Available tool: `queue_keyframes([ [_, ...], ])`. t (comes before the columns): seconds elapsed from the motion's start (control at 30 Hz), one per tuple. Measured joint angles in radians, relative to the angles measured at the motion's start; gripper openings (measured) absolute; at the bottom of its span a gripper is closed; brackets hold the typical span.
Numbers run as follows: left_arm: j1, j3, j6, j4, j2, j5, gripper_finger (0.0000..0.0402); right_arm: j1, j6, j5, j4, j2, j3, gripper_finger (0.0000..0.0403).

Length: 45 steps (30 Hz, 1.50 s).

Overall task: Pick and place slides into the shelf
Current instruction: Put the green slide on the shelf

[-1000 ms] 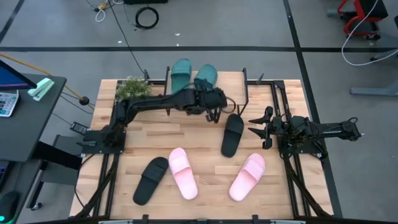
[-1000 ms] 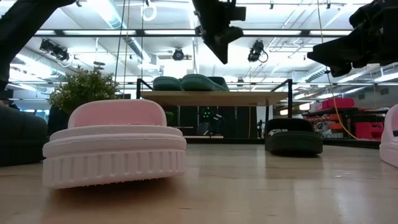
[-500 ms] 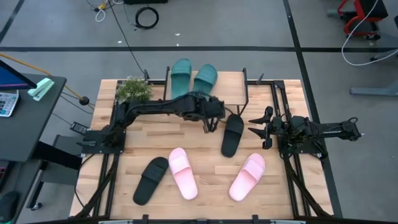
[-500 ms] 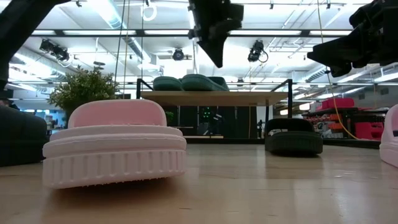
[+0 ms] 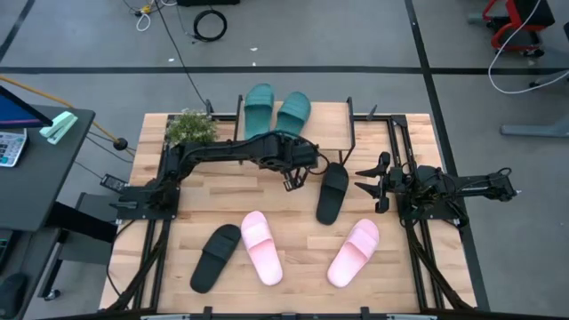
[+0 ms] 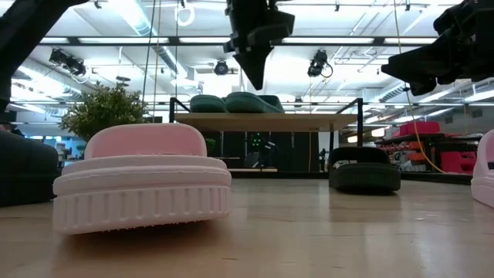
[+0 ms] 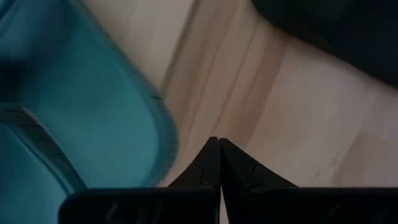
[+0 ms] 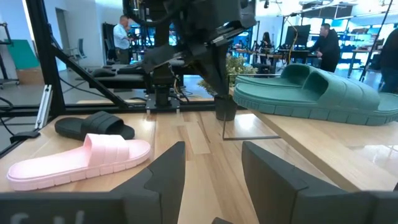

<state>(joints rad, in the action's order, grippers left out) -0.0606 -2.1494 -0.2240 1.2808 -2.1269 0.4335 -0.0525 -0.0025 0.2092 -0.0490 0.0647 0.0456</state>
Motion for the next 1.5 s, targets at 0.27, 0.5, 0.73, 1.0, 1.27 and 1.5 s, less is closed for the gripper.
queue_keyframes([
  [0.27,-0.012,0.012,-0.002,0.031,-0.017,0.028,0.0002,0.0,0.0,0.0,0.0,0.0,0.0,0.0165],
  [0.5,-0.014,0.016,-0.001,0.034,-0.037,0.033,0.0001,0.0,0.0,0.0,0.0,0.0,0.0,0.0165],
  [0.73,-0.027,0.015,0.011,0.01,-0.052,0.062,0.0001,0.0,0.0,0.0,-0.001,0.0,0.0,0.0165],
  [1.0,-0.065,0.015,0.011,-0.012,-0.052,0.069,0.0001,0.0,0.0,0.0,-0.004,0.0,0.0,0.0165],
  [1.27,-0.079,0.015,0.03,-0.078,-0.052,0.053,0.0001,0.0,0.0,0.0,-0.004,0.0,0.0,0.0165],
  [1.5,-0.024,0.015,0.04,-0.079,-0.052,0.022,0.0005,0.0,-0.106,0.018,-0.122,0.0,0.0,0.0165],
])
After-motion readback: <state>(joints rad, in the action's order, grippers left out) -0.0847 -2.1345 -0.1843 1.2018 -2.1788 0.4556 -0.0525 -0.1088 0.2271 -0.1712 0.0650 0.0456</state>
